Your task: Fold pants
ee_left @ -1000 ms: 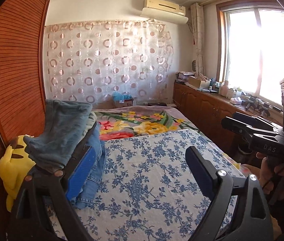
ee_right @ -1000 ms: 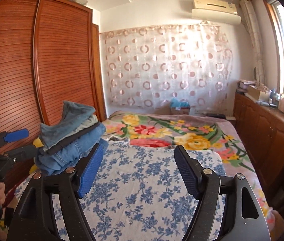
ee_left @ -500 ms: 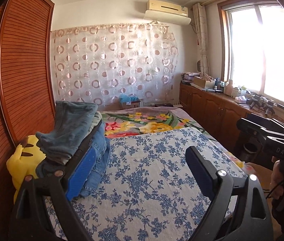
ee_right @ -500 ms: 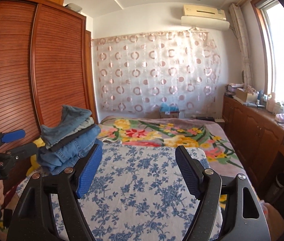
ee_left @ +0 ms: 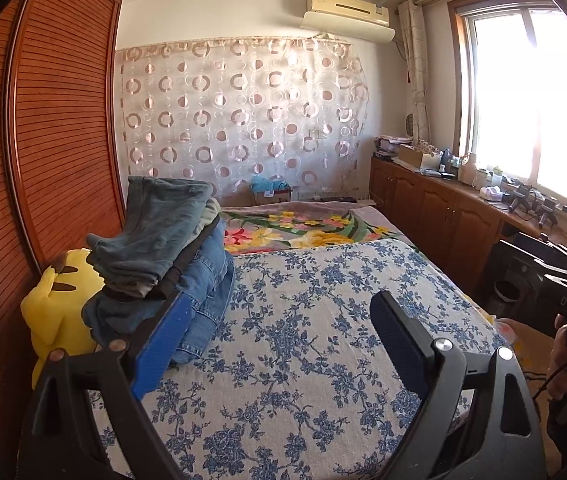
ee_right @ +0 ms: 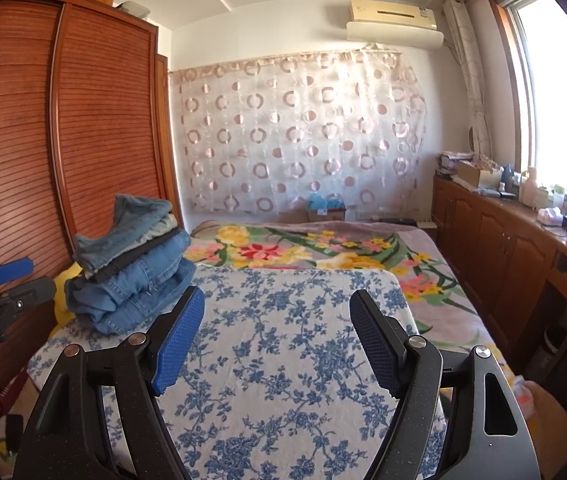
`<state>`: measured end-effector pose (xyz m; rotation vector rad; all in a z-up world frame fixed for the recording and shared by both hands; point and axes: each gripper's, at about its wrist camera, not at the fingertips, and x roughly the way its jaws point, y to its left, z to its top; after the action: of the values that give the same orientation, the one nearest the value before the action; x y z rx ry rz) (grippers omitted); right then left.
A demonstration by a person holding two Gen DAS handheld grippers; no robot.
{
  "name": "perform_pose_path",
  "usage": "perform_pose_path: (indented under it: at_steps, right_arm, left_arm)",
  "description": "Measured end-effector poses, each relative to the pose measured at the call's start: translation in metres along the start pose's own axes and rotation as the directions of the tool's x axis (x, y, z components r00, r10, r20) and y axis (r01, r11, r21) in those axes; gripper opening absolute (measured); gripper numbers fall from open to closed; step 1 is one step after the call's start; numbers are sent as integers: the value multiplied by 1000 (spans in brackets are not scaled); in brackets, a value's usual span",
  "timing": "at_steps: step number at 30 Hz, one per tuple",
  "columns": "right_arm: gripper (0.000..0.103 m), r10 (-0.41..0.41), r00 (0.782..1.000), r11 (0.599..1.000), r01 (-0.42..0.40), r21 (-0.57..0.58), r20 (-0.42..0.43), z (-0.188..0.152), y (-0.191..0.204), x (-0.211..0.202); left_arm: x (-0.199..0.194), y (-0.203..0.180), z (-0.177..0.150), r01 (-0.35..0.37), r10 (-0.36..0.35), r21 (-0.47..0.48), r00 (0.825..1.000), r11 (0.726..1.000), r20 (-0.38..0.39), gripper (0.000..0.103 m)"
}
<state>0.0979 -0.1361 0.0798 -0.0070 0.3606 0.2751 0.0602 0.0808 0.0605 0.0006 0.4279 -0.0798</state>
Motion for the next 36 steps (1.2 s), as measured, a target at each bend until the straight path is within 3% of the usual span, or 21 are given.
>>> perform_pose_path:
  at_steps: [36]
  right_arm:
    - [77,3,1000,1000,-3,2,-13,-6,0,1]
  left_arm:
    - [6,3,-8,-7,7,-2,1000,1000,-13,92]
